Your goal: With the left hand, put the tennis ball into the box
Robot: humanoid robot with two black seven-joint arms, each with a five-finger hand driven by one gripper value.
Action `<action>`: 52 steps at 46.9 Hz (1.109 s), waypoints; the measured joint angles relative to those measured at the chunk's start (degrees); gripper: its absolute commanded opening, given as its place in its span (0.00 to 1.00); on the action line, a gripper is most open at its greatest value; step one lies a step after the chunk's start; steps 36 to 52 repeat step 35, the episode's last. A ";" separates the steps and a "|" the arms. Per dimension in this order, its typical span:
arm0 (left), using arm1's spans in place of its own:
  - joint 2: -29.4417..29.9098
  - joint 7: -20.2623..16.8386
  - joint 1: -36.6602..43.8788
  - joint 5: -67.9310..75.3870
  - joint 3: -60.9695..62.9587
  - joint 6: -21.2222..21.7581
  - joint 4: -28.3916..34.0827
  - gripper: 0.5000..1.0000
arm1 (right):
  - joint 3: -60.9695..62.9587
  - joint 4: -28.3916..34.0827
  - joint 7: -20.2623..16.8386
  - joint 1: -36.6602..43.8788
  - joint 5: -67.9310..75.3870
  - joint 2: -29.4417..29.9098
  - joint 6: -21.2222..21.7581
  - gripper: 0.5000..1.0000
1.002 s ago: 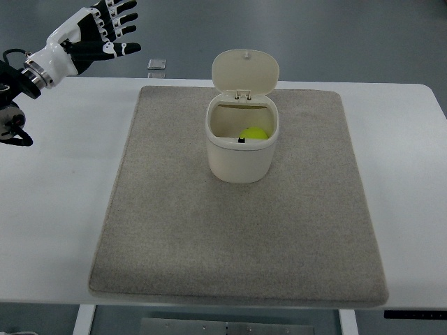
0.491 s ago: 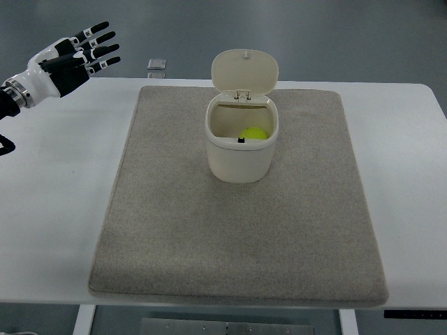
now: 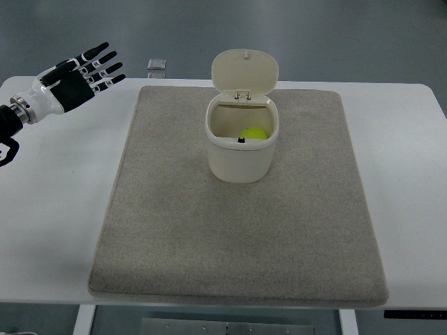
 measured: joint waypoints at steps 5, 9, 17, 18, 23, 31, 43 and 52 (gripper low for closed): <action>-0.67 0.66 -0.19 -0.23 -1.00 0.01 -0.11 0.98 | 0.00 0.03 0.01 0.00 0.00 0.00 0.00 0.80; -2.62 1.42 -0.27 -0.23 -1.78 0.01 -0.21 0.98 | 0.00 0.03 0.01 0.01 0.00 0.00 0.00 0.80; -3.31 1.76 -0.02 -0.23 -2.15 0.01 -0.14 0.98 | 0.29 0.07 0.00 -0.01 0.17 0.00 0.03 0.80; -3.31 1.76 0.02 -0.23 -2.16 0.01 -0.11 0.98 | 0.29 0.19 0.01 -0.02 0.18 0.00 0.05 0.80; -3.31 1.76 0.09 -0.21 -2.16 0.01 0.19 0.98 | 0.28 0.83 0.00 -0.10 0.19 0.00 0.17 0.81; -3.31 1.69 0.15 -0.04 -2.11 0.01 0.36 0.98 | 0.22 0.83 0.02 -0.09 0.19 0.00 0.17 0.80; -3.31 1.68 0.15 -0.04 -2.08 0.01 0.37 0.98 | 0.11 0.83 0.19 -0.13 0.19 0.00 0.12 0.80; -3.31 1.68 0.15 -0.04 -2.08 0.01 0.37 0.98 | 0.11 0.83 0.19 -0.13 0.19 0.00 0.12 0.80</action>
